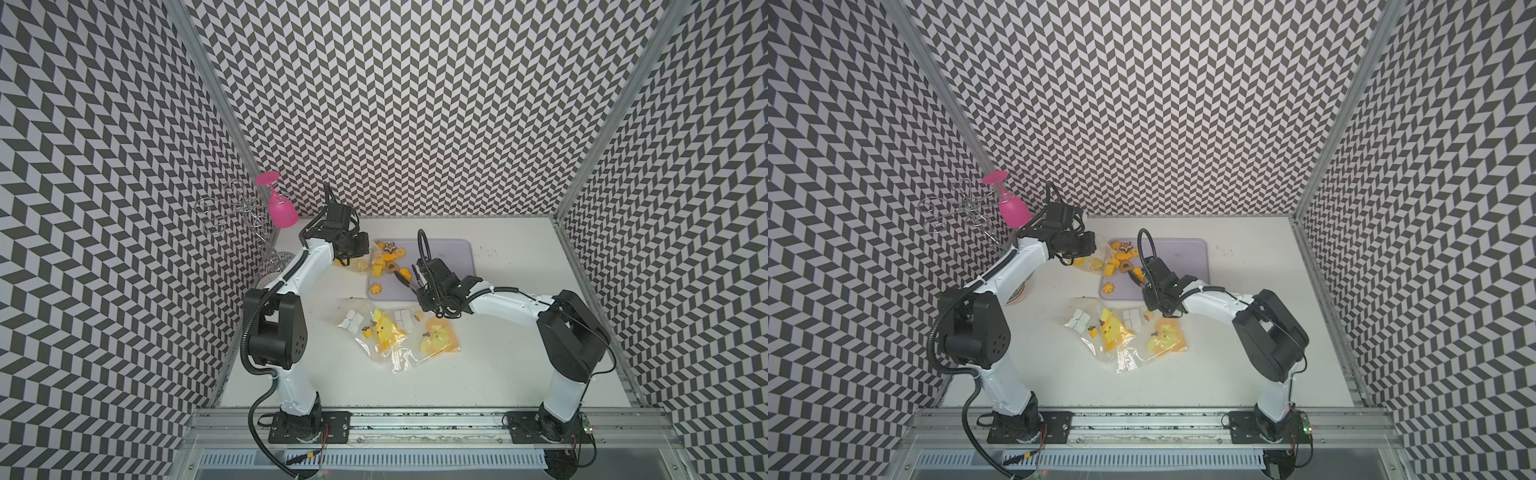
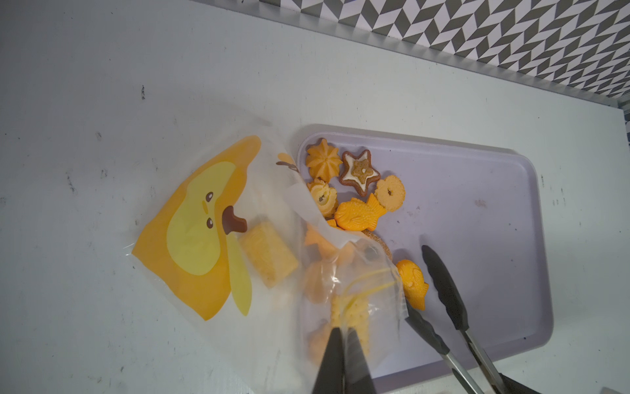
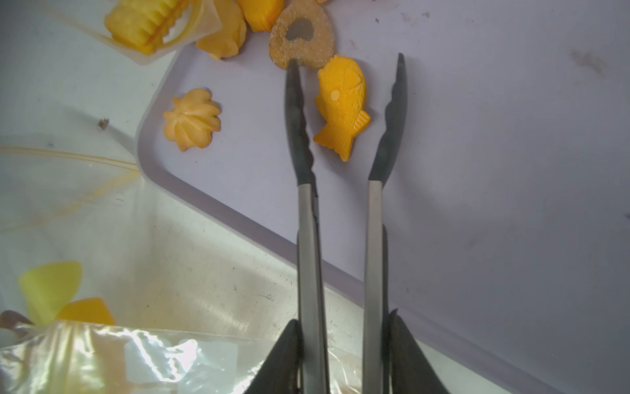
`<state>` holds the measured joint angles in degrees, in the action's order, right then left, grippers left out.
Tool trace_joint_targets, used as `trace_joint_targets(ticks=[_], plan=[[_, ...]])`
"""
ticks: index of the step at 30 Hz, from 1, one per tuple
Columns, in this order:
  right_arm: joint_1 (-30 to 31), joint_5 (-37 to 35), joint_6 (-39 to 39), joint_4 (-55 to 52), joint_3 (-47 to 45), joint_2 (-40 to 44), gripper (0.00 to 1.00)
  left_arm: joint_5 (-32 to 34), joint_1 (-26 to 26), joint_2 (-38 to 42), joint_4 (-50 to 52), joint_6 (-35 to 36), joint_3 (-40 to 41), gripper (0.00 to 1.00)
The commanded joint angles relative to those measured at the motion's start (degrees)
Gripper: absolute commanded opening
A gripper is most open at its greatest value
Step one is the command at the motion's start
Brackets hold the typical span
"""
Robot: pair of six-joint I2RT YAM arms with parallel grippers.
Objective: Put the cookies into a resealable bag to prevent moisture
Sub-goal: Pick up the cookie from the tray.
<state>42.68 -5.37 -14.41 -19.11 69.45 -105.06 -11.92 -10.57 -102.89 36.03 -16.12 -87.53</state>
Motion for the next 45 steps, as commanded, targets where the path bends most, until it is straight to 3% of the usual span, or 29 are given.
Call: trace_joint_targets(ticks=[1, 11, 17, 23, 29, 34, 45], plan=[[-0.36, 0.68, 0.09, 1.62, 1.77, -0.58, 0.3, -0.26, 0.29, 1.22, -0.87, 0.43, 0.34, 0.0], [-0.49, 0.8, 0.01, 2.49, 0.47, 1.48, 0.0, -0.3, 0.28, 1.29, -0.88, 0.3, 0.34, 0.0], [-0.71, -0.02, -0.42, 3.98, -1.19, 4.42, 0.0, -0.19, 0.28, 1.28, -0.89, 0.4, 0.33, 0.0], [-0.66, -0.25, 0.27, 9.45, -5.88, 12.9, 0.0, -0.36, 0.33, 1.16, -0.88, 0.42, 0.34, 0.0], [-0.57, 10.68, 4.37, 15.83, -9.4, 18.11, 0.0, -0.64, 0.31, 1.02, -0.94, 0.34, 0.33, 0.0], [-0.42, 15.91, 6.45, 14.6, -6.05, 15.35, 0.0, -0.97, 0.2, 1.01, -0.96, 0.43, 0.43, 0.0], [0.13, 19.07, 8.23, 11.54, 2.03, 6.27, 0.0, -1.2, 0.19, 0.94, -1.05, 0.42, 0.43, 0.0]])
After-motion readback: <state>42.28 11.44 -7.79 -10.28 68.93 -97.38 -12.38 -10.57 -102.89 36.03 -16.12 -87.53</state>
